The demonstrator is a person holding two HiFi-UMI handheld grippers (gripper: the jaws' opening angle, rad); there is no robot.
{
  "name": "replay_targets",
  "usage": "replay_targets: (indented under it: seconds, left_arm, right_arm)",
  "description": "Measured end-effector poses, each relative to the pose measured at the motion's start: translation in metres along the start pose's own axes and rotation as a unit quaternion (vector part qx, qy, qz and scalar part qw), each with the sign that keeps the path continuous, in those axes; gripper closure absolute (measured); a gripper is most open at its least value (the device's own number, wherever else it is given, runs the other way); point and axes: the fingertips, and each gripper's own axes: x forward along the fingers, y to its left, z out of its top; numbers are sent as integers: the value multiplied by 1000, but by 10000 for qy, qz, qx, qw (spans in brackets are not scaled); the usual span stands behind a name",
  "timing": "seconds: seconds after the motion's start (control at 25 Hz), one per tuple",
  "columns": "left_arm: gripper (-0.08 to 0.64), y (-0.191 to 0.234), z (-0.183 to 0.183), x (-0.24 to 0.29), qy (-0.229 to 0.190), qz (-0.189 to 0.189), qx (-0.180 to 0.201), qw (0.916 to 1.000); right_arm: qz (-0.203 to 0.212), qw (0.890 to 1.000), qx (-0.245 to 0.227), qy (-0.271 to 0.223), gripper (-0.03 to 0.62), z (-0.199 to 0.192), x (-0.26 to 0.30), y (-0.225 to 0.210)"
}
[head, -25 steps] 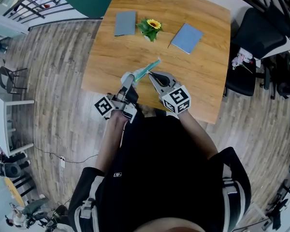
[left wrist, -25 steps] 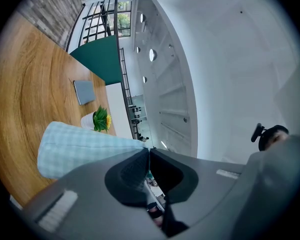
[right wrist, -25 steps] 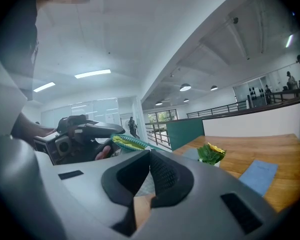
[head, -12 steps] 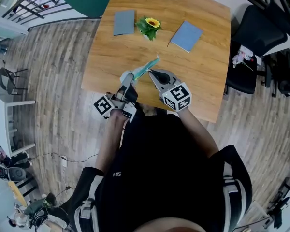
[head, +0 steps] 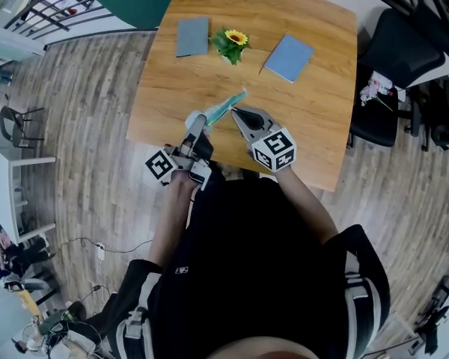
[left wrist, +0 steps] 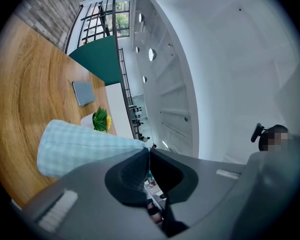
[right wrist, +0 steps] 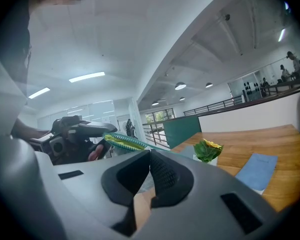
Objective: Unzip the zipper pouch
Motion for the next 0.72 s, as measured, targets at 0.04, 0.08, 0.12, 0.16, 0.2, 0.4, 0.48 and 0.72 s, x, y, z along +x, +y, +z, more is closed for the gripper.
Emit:
replay_targets:
  seconds: [0.04, 0.08, 0.12, 0.16, 0.2, 0.4, 0.48, 0.72]
  left_arm:
    - [552, 1, 0, 0, -1, 8, -4, 10000]
    - [552, 1, 0, -1, -2, 15, -6, 10000]
    - [552, 1, 0, -1, -4, 14, -4, 10000]
    - [552, 1, 0, -2, -5, 6, 0, 10000]
    - [552, 1, 0, -3, -3, 0, 7, 10000]
    - [552, 1, -1, -3, -15, 21, 9, 10000]
    - [552, 1, -1, -4, -28, 37, 6, 10000]
    - [552, 3, -2, -5, -27, 43, -7, 10000]
  right_arm:
    - [-6, 10000, 24, 9, 586, -1, 1, -1]
    - [-19, 10000, 51, 22, 587, -3, 1, -1]
    - [-36, 10000, 76, 36, 588, -5, 1, -2]
    - [-48, 9999, 96, 47, 588, -6, 1, -3]
    - [-51, 9999, 105, 55, 586, -7, 1, -4]
    - [-90, 9998, 174, 81, 587, -9, 1, -9]
    - [-120, 9997, 213, 95, 587, -11, 0, -11]
    - [-157, 9997, 149, 135, 586, -16, 2, -13]
